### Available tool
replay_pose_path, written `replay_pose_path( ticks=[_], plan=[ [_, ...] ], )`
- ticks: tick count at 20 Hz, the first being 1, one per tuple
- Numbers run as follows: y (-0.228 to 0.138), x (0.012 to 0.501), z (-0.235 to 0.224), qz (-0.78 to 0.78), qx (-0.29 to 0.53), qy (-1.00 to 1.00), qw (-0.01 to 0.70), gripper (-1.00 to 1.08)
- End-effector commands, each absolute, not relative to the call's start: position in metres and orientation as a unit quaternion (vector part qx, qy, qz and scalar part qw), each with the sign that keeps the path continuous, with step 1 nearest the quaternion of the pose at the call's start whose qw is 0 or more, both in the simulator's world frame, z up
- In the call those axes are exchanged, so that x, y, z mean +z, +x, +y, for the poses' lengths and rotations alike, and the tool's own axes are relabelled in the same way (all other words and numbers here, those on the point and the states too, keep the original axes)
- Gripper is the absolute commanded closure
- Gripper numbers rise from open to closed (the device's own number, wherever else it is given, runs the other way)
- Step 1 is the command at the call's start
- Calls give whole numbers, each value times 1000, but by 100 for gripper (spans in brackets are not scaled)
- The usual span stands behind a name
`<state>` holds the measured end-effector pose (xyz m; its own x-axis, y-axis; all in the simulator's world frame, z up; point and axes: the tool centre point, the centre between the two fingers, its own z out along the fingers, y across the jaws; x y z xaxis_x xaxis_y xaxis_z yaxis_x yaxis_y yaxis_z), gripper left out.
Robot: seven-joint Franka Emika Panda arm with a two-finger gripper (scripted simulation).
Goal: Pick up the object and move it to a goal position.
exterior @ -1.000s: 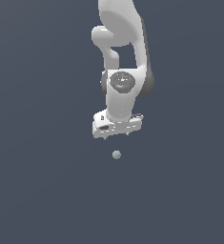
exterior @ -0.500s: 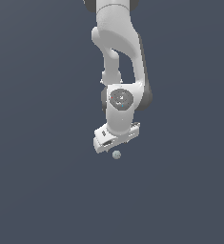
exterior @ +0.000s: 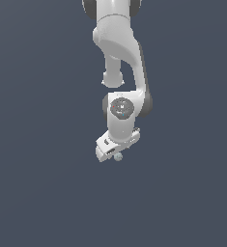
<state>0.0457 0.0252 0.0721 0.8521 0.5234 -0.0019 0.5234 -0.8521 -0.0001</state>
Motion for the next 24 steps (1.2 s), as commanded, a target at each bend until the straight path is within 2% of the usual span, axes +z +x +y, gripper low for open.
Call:
replay_pose_path(
  ticks=[1, 20, 21, 24],
  plan=[
    [47, 71, 25, 276, 0, 961, 0, -92],
    [47, 21, 25, 276, 0, 961, 0, -92],
    [47, 21, 25, 276, 0, 961, 0, 108],
    [47, 21, 25, 276, 0, 961, 0, 108]
  ],
)
